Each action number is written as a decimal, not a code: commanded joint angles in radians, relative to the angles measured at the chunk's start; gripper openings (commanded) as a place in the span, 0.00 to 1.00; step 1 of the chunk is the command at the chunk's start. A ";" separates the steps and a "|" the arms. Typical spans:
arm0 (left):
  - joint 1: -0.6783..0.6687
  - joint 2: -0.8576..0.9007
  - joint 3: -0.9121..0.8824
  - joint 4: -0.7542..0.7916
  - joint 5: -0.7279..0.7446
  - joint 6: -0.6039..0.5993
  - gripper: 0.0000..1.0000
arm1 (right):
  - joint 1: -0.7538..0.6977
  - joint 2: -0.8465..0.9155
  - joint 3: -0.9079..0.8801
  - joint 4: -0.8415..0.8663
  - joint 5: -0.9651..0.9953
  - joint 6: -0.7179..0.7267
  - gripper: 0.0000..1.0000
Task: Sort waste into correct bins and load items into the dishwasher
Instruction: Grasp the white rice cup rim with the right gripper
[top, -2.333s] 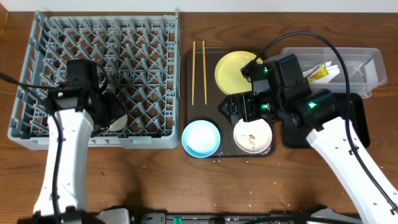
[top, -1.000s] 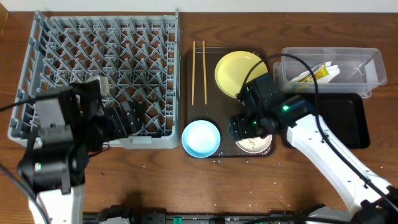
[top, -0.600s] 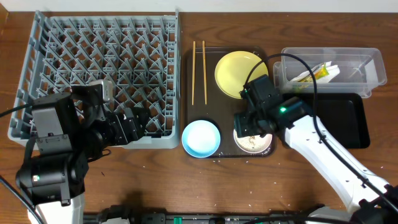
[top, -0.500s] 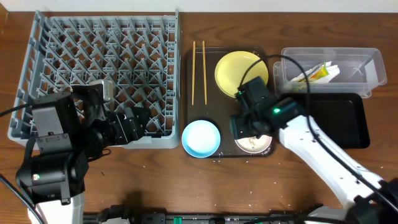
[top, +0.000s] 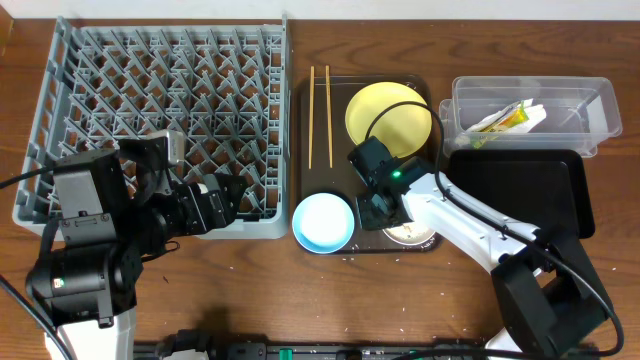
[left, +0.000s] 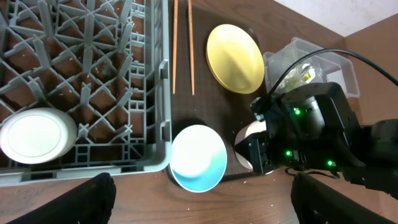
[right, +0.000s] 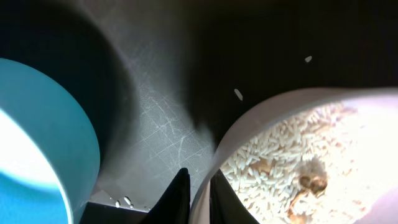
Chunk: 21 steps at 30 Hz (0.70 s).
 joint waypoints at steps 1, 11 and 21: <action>0.002 0.000 0.017 -0.010 0.014 0.017 0.94 | 0.012 0.007 0.003 0.003 0.058 0.044 0.19; 0.002 0.000 0.017 -0.009 0.014 0.017 0.98 | 0.012 0.048 0.002 -0.002 0.073 0.062 0.01; 0.002 0.000 0.017 -0.009 0.013 0.017 0.98 | -0.056 -0.148 0.007 -0.002 -0.196 -0.075 0.01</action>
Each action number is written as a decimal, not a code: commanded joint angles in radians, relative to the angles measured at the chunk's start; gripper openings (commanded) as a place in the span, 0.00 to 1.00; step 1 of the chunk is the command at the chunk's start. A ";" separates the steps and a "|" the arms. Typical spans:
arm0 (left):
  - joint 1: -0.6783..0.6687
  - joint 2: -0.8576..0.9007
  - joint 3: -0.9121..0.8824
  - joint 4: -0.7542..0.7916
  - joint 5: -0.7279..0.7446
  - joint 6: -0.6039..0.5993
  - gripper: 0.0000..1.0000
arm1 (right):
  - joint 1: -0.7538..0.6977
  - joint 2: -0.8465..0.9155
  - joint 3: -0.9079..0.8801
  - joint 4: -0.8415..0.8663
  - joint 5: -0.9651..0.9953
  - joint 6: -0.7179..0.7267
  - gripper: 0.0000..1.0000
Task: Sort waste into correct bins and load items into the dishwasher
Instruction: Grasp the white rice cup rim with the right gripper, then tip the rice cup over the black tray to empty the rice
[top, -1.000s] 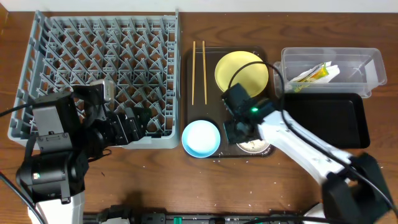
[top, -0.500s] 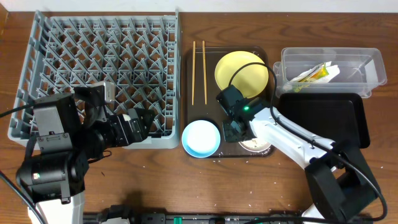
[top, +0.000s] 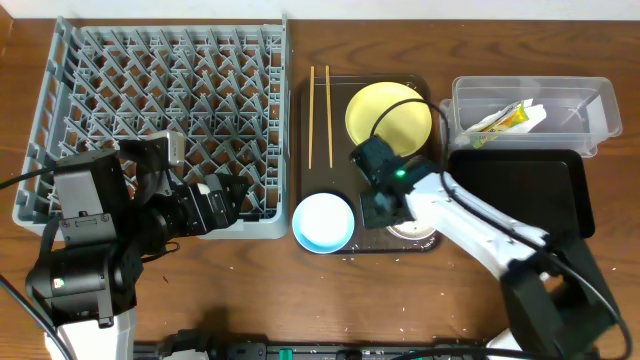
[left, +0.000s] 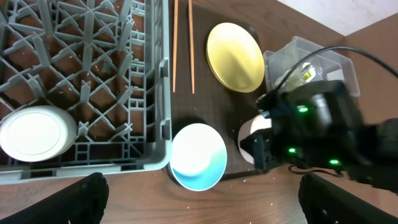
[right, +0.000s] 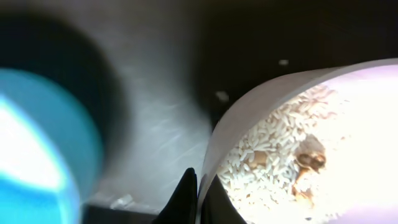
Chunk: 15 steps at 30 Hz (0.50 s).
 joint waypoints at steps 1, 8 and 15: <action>0.002 0.000 0.018 -0.003 0.013 0.017 0.98 | -0.061 -0.140 0.005 0.008 -0.236 -0.108 0.01; 0.002 0.000 0.017 -0.003 0.013 0.017 0.98 | -0.306 -0.327 0.005 -0.008 -0.512 -0.238 0.01; 0.002 0.000 0.017 -0.003 0.013 0.017 0.98 | -0.624 -0.330 -0.019 -0.059 -0.669 -0.392 0.01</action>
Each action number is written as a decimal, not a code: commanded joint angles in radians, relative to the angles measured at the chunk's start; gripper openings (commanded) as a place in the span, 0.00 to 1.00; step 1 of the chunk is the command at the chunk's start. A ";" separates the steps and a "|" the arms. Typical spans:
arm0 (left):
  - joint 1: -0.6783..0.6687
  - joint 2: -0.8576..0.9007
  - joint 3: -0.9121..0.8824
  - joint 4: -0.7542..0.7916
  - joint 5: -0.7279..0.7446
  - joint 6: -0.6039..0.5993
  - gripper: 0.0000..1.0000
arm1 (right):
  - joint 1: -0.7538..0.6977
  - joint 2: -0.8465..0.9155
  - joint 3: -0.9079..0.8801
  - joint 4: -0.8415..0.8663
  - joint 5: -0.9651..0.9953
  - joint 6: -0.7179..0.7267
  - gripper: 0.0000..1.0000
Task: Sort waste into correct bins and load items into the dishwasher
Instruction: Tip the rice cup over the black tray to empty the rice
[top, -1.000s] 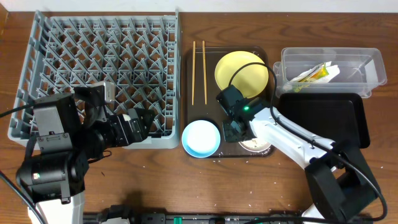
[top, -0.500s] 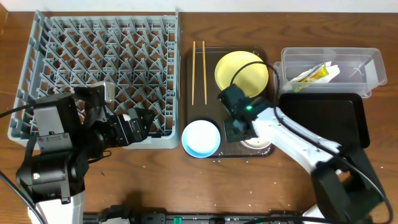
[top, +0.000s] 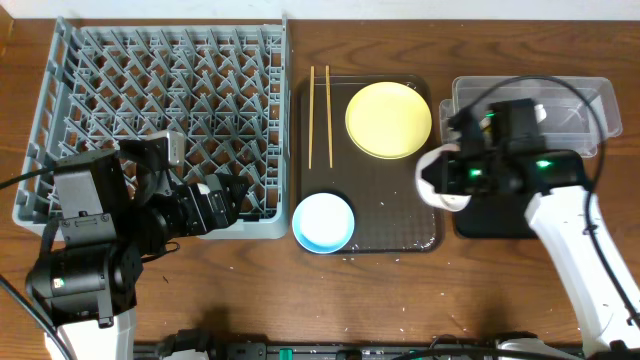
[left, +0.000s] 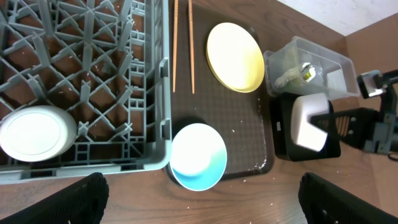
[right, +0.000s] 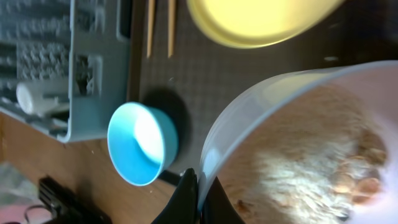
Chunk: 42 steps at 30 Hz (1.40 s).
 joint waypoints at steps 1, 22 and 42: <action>0.002 0.000 0.017 -0.003 0.013 0.017 0.98 | -0.140 0.009 -0.030 0.003 -0.175 -0.132 0.01; 0.002 0.000 0.017 -0.003 0.013 0.017 0.98 | -0.632 0.163 -0.248 0.256 -0.890 -0.365 0.01; 0.002 0.000 0.017 -0.003 0.013 0.017 0.98 | -0.653 0.163 -0.248 0.342 -0.589 -0.096 0.01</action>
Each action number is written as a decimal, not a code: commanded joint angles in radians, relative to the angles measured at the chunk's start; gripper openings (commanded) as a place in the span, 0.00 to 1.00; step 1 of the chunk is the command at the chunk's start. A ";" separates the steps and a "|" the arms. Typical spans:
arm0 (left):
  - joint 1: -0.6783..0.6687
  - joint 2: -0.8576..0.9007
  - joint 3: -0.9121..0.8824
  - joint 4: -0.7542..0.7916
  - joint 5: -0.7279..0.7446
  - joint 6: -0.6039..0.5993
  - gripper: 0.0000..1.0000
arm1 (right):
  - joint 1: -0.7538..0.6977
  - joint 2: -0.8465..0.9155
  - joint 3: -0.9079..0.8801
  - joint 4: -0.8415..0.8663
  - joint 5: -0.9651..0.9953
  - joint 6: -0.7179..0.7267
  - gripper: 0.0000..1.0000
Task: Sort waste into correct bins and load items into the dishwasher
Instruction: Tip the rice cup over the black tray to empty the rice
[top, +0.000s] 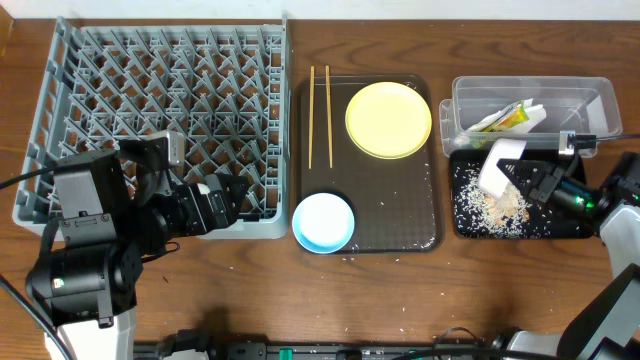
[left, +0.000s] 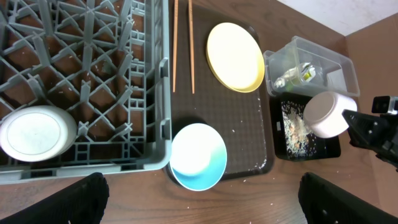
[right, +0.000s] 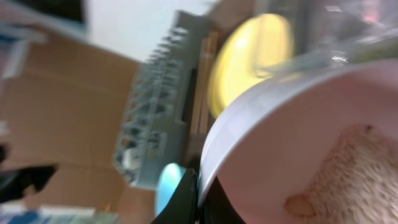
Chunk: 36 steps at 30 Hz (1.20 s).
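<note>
My right gripper (top: 545, 182) is shut on the rim of a white bowl (top: 497, 165), which hangs tipped on its side over the black bin (top: 575, 225). Rice (top: 492, 205) lies scattered in that bin. In the right wrist view the gripper (right: 198, 186) pinches the bowl's rim (right: 249, 124), and some rice (right: 364, 165) still clings inside. A blue bowl (top: 323, 222), a yellow plate (top: 388, 120) and chopsticks (top: 319, 116) lie on the brown tray (top: 395, 215). My left gripper (left: 202, 202) is open and empty above the rack's front right corner.
The grey dish rack (top: 70, 60) fills the left side, and a white cup (left: 34, 134) sits in its front row. A clear bin (top: 590, 95) with wrappers stands behind the black bin. Rice grains dot the tray and the wooden table.
The right gripper and the white bowl have moved from the black bin's left edge to over the bin. The bowl is now tipped and rice lies in the bin. The left arm is unmoved.
The right gripper first had its fingers astride the rim of the rice bowl on the tray, then was shut on it. Later it held the bowl at the black bin's left edge. Now the bowl is tipped over the bin with rice spilled inside.
</note>
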 joint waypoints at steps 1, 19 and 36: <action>0.002 0.000 0.017 -0.003 0.013 0.017 0.98 | -0.008 0.001 0.000 -0.002 0.026 0.131 0.01; 0.002 0.000 0.017 -0.003 0.013 0.017 0.98 | 0.002 0.001 0.002 0.007 -0.069 0.138 0.01; 0.002 0.000 0.017 -0.003 0.013 0.017 0.98 | 0.008 0.001 0.002 -0.018 0.051 0.133 0.01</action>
